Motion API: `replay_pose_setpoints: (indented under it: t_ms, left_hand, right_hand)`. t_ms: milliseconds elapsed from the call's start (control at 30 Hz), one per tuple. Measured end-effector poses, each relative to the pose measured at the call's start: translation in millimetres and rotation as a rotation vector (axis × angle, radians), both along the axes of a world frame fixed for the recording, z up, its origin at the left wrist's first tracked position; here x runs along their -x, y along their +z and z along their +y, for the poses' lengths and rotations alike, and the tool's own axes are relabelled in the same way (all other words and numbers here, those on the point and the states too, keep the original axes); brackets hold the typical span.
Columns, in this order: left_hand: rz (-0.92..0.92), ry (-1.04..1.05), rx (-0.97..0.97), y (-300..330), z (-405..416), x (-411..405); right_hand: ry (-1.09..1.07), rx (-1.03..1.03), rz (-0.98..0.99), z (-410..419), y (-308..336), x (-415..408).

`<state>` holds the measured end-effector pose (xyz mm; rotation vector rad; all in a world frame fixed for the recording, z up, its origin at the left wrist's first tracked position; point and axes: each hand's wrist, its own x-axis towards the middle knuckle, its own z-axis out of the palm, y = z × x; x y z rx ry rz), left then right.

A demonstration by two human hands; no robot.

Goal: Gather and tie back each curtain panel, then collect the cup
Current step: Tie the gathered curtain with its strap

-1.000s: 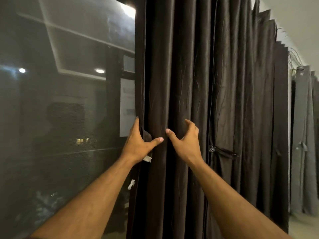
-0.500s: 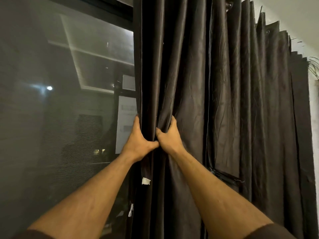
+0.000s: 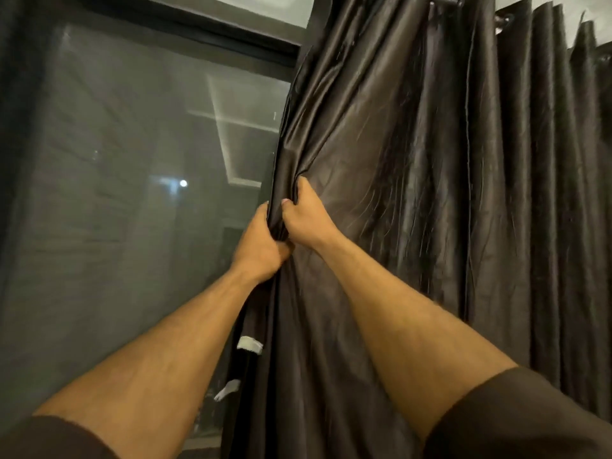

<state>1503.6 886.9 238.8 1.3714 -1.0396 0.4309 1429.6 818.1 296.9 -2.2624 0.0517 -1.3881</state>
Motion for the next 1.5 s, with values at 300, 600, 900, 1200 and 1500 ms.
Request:
replay_pose_setpoints:
  t_ms: [300,600,900,1200,1500]
  left_hand:
    - [-0.062,0.139,0.026,7.5,73.4,-42.9]
    - [-0.024,0.111,0.035,13.5,104.7,-66.8]
    - [0.064,0.116,0.065,3.5,92.1,-72.5]
    - [-0.014,0.155,0.034,-12.3,102.9,-77.8]
    - [-0.052,0.195,0.094,-10.4,153.6,-104.9]
  right_hand:
    - [-0.416,-0.54,-0.286,-30.7,30.4,16.3]
    - [-0.027,-0.208,-0.097,36.6,57.6,-28.1]
    - [0.275,-0.071,0.039,72.8,48.7,-58.0]
    - [0.054,-0.526,-0.008,36.7,15.0,-75.3]
    - [0.151,-0.148,-0.076,120.2,47.8,-117.7]
